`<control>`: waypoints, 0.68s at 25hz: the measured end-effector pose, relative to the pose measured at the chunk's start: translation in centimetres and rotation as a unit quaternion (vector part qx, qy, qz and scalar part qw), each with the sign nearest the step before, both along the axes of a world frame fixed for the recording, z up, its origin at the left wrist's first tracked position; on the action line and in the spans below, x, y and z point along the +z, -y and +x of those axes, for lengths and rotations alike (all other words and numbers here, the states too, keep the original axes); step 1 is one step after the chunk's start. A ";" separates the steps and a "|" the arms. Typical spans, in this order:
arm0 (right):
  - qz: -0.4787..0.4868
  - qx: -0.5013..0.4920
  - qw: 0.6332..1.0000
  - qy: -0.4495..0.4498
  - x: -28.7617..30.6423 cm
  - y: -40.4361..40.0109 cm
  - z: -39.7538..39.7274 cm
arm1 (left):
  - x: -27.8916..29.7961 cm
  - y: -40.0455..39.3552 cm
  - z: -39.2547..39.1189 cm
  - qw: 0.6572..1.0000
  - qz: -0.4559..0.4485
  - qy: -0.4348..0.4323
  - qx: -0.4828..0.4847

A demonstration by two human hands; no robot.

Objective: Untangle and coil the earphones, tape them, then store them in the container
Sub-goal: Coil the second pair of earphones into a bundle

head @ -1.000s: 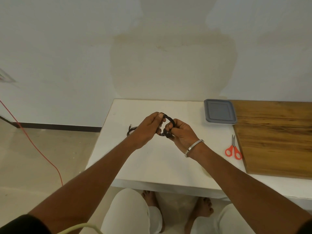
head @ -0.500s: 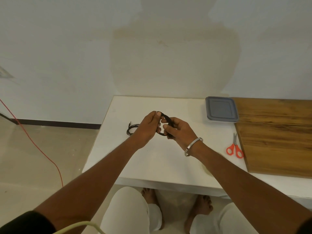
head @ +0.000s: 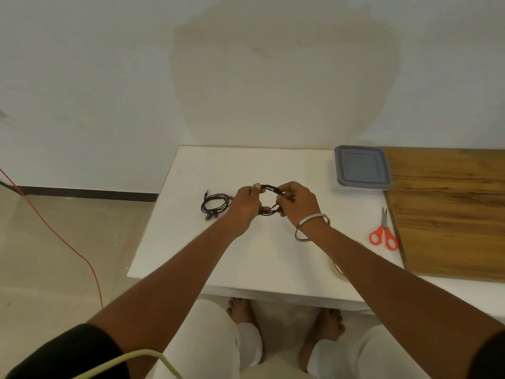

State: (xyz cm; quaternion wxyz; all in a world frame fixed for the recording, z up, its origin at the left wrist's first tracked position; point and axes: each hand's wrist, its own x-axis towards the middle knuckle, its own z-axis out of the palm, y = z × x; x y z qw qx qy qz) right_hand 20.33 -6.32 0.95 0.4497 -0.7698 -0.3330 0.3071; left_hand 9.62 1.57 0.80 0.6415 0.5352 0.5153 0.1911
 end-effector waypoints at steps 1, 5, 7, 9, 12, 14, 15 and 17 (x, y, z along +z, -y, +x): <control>-0.005 -0.009 1.000 -0.003 -0.5 -0.1 0.2 | -0.4 0.1 0.3 1.000 -0.007 -0.002 0.010; -0.021 -0.034 0.999 -0.016 -2.1 -0.3 0.9 | -2.0 0.1 0.9 0.999 -0.006 0.020 0.043; -0.033 -0.043 0.998 -0.017 -3.0 -0.4 1.4 | -2.8 -0.2 1.0 0.999 0.006 0.000 0.051; -0.043 -0.052 0.998 -0.021 -3.5 -0.6 1.8 | -3.3 -0.4 0.8 0.999 0.017 -0.017 0.041; -0.053 -0.043 0.997 -0.019 -4.1 -0.7 2.3 | -3.7 -0.8 0.3 1.000 0.008 0.005 0.021; -0.057 -0.041 0.997 -0.017 -4.3 -0.8 2.3 | -3.7 -1.0 -0.2 1.000 -0.010 0.019 -0.006; -0.059 -0.042 0.997 -0.015 -4.4 -0.8 2.3 | -3.5 -1.1 -0.4 0.999 -0.023 0.026 -0.020; -0.061 -0.044 0.997 -0.009 -4.5 -0.8 2.4 | -3.3 -1.4 -0.8 0.997 -0.050 0.046 -0.044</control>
